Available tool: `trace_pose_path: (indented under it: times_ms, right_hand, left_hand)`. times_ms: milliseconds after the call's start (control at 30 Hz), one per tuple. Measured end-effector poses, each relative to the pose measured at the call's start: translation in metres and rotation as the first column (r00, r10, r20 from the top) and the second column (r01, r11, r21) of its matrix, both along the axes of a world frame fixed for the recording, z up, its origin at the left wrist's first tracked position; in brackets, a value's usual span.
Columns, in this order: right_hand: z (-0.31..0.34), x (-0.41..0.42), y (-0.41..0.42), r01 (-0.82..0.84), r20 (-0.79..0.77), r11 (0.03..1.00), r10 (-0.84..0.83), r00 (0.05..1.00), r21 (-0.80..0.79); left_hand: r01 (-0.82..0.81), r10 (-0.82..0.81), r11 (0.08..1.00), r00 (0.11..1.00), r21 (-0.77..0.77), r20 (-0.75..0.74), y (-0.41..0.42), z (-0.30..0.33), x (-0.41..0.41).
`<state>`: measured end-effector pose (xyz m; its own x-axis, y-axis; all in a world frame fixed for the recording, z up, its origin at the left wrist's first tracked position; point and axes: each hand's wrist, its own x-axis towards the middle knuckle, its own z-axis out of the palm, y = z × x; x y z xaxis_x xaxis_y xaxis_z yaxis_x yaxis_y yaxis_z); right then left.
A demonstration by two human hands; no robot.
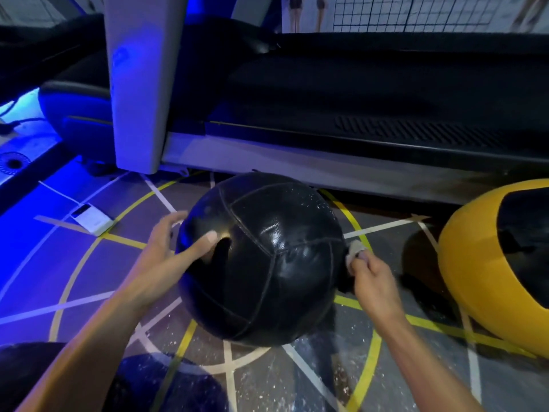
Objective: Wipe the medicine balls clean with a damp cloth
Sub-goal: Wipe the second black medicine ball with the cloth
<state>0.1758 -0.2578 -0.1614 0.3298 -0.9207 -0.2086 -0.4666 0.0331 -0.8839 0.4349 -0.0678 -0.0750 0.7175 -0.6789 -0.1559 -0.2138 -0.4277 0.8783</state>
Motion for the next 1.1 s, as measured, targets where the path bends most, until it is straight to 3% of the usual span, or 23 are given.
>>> trace_pose_path:
  times_ms: [100,233,333,400,500,600,700,767,833,867,933,967,1000,1100]
  right_hand:
    - [-0.002,0.004,0.011,-0.068,-0.028,0.995,0.066,0.997,-0.068]
    - [-0.005,-0.010,-0.010,-0.096,-0.224,0.989,0.069,0.972,-0.113]
    - [-0.004,-0.023,-0.040,-0.281,-0.631,0.959,0.228,0.741,0.017]
    - [-0.001,-0.032,-0.050,-0.324,-0.703,0.946,0.242,0.669,0.017]
    - [-0.008,-0.046,-0.050,-0.175,-0.503,0.977,0.093,0.859,-0.118]
    - [-0.027,-0.049,-0.037,0.050,-0.180,0.999,-0.045,0.983,0.022]
    - [-0.036,-0.030,-0.018,0.174,0.177,0.932,-0.238,0.955,0.317]
    - [-0.011,-0.005,0.000,0.154,0.281,0.955,-0.225,0.933,0.253]
    - [0.025,0.019,0.028,0.040,0.312,0.994,-0.005,0.950,-0.105]
    - [0.041,0.027,0.042,-0.080,0.267,0.939,0.176,0.948,-0.336]
    - [0.051,0.033,0.050,-0.335,0.007,0.696,0.439,0.899,-0.636]
    - [0.041,0.030,0.037,-0.406,-0.099,0.621,0.468,0.878,-0.670]
    - [0.032,0.025,0.019,-0.417,-0.123,0.653,0.446,0.886,-0.633]
    - [0.009,0.009,-0.022,-0.117,-0.011,0.970,0.117,0.993,-0.215]
  left_hand:
    - [0.100,-0.105,0.994,0.975,0.033,0.195,-0.024,0.001,0.000]
    - [0.098,-0.108,0.994,0.966,0.055,0.235,-0.027,-0.005,0.000]
    - [0.104,-0.109,0.994,0.952,0.032,0.288,-0.012,-0.011,-0.007]
    - [0.104,-0.106,0.994,0.943,0.022,0.317,-0.003,-0.017,-0.010]
    - [0.109,-0.108,0.994,0.938,0.015,0.328,0.007,-0.021,-0.018]
    - [0.123,-0.117,0.992,0.922,0.008,0.369,0.012,-0.022,-0.030]
    - [0.118,-0.118,0.993,0.903,0.025,0.413,0.015,-0.023,-0.042]
    - [0.120,-0.115,0.993,0.890,0.016,0.441,0.016,-0.023,-0.050]
    - [0.116,-0.109,0.993,0.884,0.012,0.455,0.015,-0.022,-0.055]
    - [0.111,-0.105,0.994,0.886,0.015,0.452,0.016,-0.023,-0.056]
    - [0.102,-0.100,0.995,0.888,0.019,0.448,0.018,-0.022,-0.055]
    - [0.104,-0.100,0.994,0.891,0.015,0.443,0.019,-0.022,-0.054]
    - [0.105,-0.097,0.994,0.897,0.007,0.432,0.020,-0.022,-0.054]
    - [0.090,-0.082,0.996,0.896,0.004,0.436,0.021,-0.024,-0.057]
